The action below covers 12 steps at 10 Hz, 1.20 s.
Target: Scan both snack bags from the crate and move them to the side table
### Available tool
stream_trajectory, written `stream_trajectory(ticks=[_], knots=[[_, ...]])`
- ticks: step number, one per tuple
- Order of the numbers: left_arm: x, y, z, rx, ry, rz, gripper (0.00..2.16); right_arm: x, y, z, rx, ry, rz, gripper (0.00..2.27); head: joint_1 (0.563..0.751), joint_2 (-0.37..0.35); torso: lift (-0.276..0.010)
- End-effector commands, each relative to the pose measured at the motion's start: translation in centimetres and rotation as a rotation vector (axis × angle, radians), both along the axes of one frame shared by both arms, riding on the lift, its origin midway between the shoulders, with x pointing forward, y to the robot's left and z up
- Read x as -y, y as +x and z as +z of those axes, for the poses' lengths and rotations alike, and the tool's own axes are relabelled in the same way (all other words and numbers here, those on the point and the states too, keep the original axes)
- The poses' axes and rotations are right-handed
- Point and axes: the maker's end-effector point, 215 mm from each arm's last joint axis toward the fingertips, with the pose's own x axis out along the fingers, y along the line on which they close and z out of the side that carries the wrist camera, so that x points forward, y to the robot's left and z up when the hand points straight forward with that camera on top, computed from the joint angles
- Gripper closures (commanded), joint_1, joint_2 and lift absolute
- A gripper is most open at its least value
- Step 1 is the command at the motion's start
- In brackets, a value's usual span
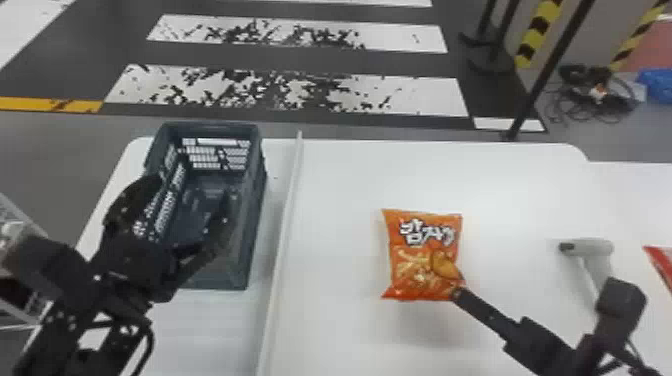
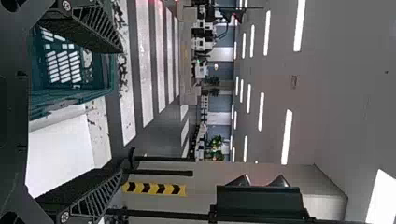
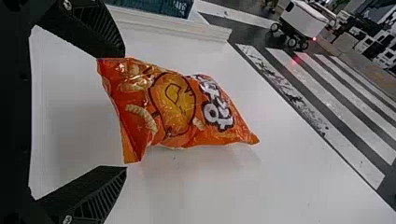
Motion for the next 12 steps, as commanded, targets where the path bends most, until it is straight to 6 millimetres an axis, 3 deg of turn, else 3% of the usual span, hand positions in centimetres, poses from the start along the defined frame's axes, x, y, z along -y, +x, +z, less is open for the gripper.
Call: stream_trajectory(ticks=[1,7,10,12], knots=[[0.1,0.0,-0.3,-0.006,-0.004,-0.002,0.09,-0.5,0.3,-0.4,-0.024,0.020,0.017,0.06,0.695,-0.019,-0.075],[0.2,-0.1,-0.9,-0.018,-0.004,-0.007,0.09,-0.2,0.6,-3.0,-0.107,0.063,0.021,0.06,0.695,-0.015,-0.075],[0.6,-0.2,-0.9,-0.018,-0.003,-0.020,0.09,-0.6,2.7,-2.6,-0.095,0.072,0.031,0.06,0.695,-0.018,-0.075],[0.7,-0.2,-1.0,-0.021,0.002,-0.026,0.09,-0.5,3.8,-3.6,-0.117,0.084,0.023,0.08,0.695,-0.016,-0.075]])
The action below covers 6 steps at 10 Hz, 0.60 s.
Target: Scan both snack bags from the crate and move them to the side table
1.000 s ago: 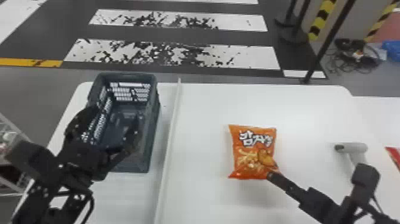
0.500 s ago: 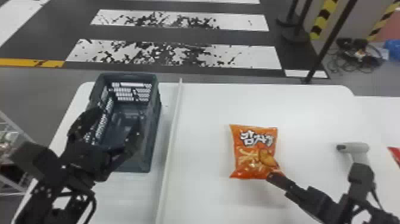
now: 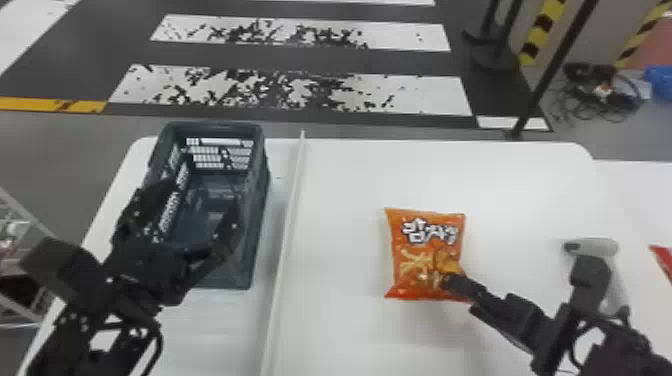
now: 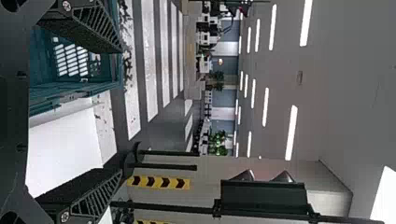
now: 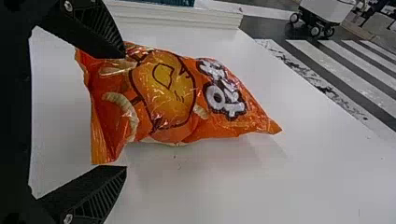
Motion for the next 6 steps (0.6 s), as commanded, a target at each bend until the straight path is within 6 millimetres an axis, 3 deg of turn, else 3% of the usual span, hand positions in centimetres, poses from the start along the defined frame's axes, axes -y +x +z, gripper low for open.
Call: stream_trajectory(ticks=[1,2,3,4,6], knots=[[0.0,0.0,0.0,-0.001,0.002,-0.002,0.10,0.1,1.0,-0.6,-0.014,0.019,-0.005,0.23,0.695,-0.016,-0.075],[0.0,0.0,-0.1,-0.002,0.002,-0.002,0.10,0.1,1.6,-0.5,-0.008,0.037,0.000,0.94,0.695,-0.018,-0.075],[0.0,0.0,-0.2,-0.007,0.003,-0.003,0.10,0.4,1.2,-1.1,-0.031,0.021,0.003,2.04,0.695,-0.016,-0.075],[0.0,0.0,-0.3,-0.007,0.005,-0.004,0.10,1.0,1.2,-1.1,-0.030,0.015,-0.004,2.25,0.695,-0.017,-0.075],[0.0,0.0,-0.5,-0.012,0.004,-0.004,0.10,1.6,1.4,-0.1,0.011,0.038,-0.013,2.25,0.695,-0.027,-0.075]])
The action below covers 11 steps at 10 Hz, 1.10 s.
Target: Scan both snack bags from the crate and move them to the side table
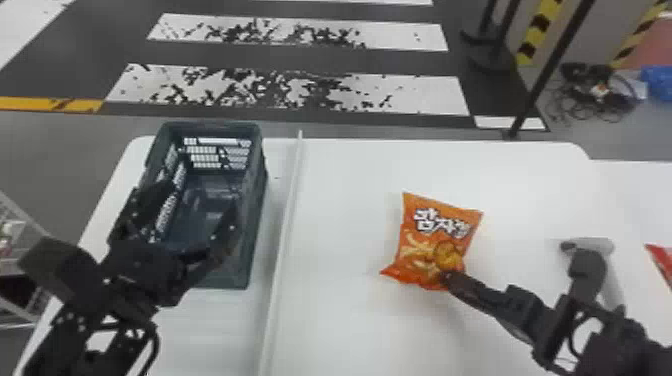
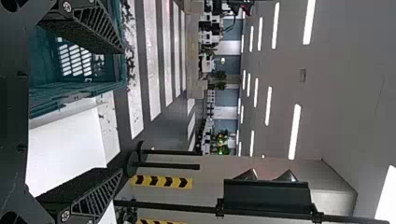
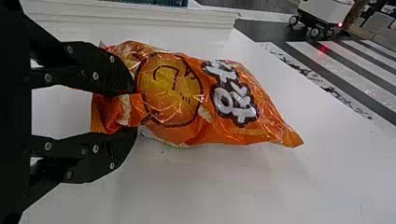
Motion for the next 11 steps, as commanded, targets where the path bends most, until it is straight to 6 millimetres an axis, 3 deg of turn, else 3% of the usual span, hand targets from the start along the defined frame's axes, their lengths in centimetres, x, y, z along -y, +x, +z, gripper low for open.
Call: stream_trajectory(ticks=[1,4,6,8,11], knots=[[0.1,0.0,-0.1,-0.001,-0.001,-0.001,0.10,2.0,1.2,1.4,0.067,-0.058,-0.039,2.25,0.695,-0.033,-0.075],[-0.1,0.0,-0.1,-0.001,0.000,0.001,0.10,8.2,3.3,4.2,0.154,-0.319,-0.031,2.25,0.695,-0.093,-0.075],[-0.2,0.0,-0.4,-0.007,-0.004,0.002,0.10,10.8,4.4,6.6,0.242,-0.638,0.052,2.25,0.695,-0.139,-0.075],[-0.4,0.0,-0.6,-0.010,-0.006,0.005,0.10,11.3,4.7,7.7,0.317,-0.996,0.197,2.25,0.695,-0.175,-0.075],[-0.6,0.0,-0.7,-0.012,-0.005,0.005,0.10,9.5,4.8,7.9,0.416,-1.416,0.402,2.25,0.695,-0.174,-0.075]])
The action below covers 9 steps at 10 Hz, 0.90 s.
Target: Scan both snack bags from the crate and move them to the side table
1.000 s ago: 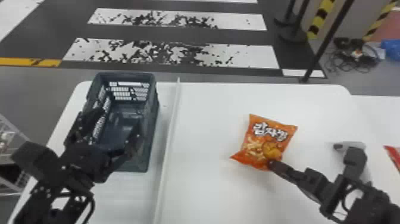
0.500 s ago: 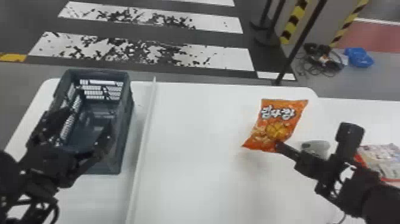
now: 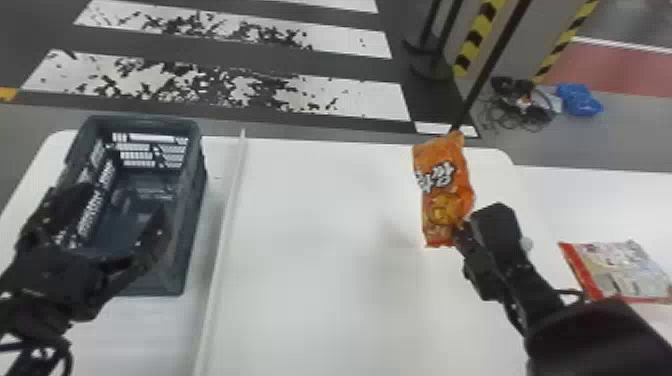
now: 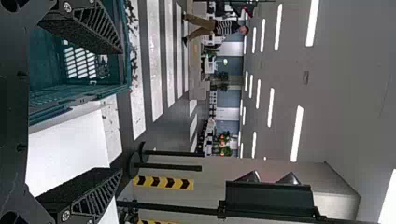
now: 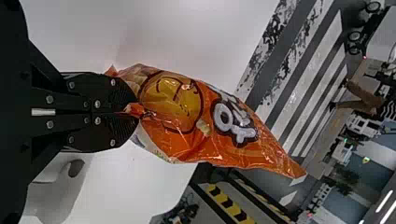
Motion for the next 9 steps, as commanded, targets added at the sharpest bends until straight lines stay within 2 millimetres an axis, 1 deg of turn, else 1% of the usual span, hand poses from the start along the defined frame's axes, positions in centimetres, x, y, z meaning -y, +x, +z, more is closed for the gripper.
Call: stream_trajectory(ticks=[1,2,3,4,5,6,7,8,9], knots=[[-0.2,0.0,-0.1,-0.001,-0.003,0.002,0.10,-1.8,-0.7,-0.8,0.004,-0.231,0.105,2.25,0.695,-0.165,-0.075],[-0.1,0.0,-0.1,-0.001,-0.006,0.001,0.10,-2.7,-1.5,-2.0,-0.011,-0.372,0.172,2.25,0.695,-0.152,-0.075],[-0.2,0.0,-0.2,-0.003,-0.006,0.001,0.10,-2.9,-2.7,-3.7,-0.047,-0.505,0.220,2.25,0.695,-0.137,-0.075],[-0.3,-0.1,-0.3,-0.005,-0.004,0.003,0.10,-2.7,-4.0,-4.9,-0.081,-0.624,0.251,2.25,0.695,-0.129,-0.075],[-0.6,-0.1,-0.4,-0.006,-0.002,0.006,0.10,-3.0,-5.1,-5.6,-0.102,-0.689,0.278,2.25,0.695,-0.128,-0.075],[-0.7,-0.1,-0.5,-0.009,-0.006,0.008,0.10,-4.2,-6.3,-6.5,-0.117,-0.696,0.320,2.16,0.695,-0.126,-0.075],[-0.7,-0.1,-0.7,-0.012,-0.005,0.008,0.10,-5.1,-7.1,-6.9,-0.121,-0.687,0.341,1.70,0.695,-0.117,-0.075],[-0.8,-0.1,-0.7,-0.012,-0.007,0.009,0.10,-6.1,-7.6,-7.0,-0.126,-0.644,0.348,0.88,0.695,-0.102,-0.075],[-0.8,-0.1,-0.8,-0.013,-0.006,0.011,0.10,-6.9,-8.0,-6.8,-0.128,-0.599,0.343,0.14,0.695,-0.094,-0.075]])
